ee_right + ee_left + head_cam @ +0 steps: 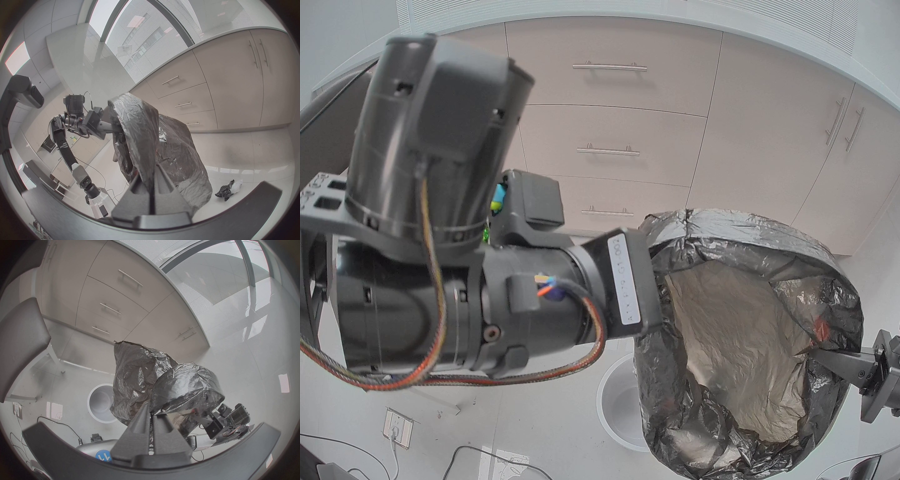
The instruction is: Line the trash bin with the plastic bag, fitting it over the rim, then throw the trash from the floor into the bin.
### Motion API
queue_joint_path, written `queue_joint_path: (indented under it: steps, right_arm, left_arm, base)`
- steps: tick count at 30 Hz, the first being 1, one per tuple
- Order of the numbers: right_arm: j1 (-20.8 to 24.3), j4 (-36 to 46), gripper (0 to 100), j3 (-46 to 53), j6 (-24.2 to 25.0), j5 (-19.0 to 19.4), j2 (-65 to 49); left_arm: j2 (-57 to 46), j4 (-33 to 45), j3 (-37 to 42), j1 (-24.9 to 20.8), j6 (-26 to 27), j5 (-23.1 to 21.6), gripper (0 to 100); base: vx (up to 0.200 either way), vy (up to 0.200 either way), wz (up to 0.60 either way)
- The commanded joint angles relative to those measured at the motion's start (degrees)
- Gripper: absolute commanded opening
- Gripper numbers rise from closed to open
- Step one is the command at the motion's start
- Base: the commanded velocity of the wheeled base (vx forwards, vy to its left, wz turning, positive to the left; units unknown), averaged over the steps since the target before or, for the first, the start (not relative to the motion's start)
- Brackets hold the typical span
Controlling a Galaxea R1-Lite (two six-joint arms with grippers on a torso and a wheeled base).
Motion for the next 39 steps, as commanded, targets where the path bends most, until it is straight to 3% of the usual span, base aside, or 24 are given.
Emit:
queue_joint_path:
  steps: [1, 7, 16, 25, 28, 33, 39]
  right_arm:
    - [0.31, -0.27, 0, 0.21, 0.19, 0.22, 0.60]
    - [0.31, -1.24, 0, 0.47, 0.54, 0.66, 6.49]
    - [0.39, -12.31, 0, 1.44, 0.89, 2.50, 16.33]
    - [0.74, -14.42, 0, 1.79, 1.15, 2.50, 20.03]
    - [0.57, -14.42, 0, 2.76, 1.06, 2.50, 21.17]
    - [-1.36, -15.74, 0, 3.90, 0.98, 2.50, 23.80]
    - [-6.55, -25.93, 0, 8.03, 0.10, 4.88, 32.33]
  left_arm:
    - [0.20, -0.18, 1.90, -0.12, -0.42, -0.24, 0]
    - [0.64, -0.36, 3.04, -0.12, -0.51, -0.42, 0]
    - [-1.29, -0.27, 3.13, 0.50, -0.42, -0.33, 0]
    - [-1.21, -0.45, 4.54, 1.03, -0.33, -0.68, 0]
    - [-0.77, -0.62, 6.91, 1.20, -0.07, -3.94, 0]
    - [0.55, -2.12, 9.11, 2.70, 0.28, -6.40, 0]
    - [4.24, -7.48, 12.71, 4.98, 0.55, -8.42, 0]
  base:
    - [0.000, 0.000, 0.00]
    - [0.000, 0.000, 0.00]
    - [0.000, 0.000, 0.00]
    - [0.000, 0.000, 0.00]
    - [0.000, 0.000, 0.00]
    - [0.000, 0.000, 0.00]
    - [0.000, 0.000, 0.00]
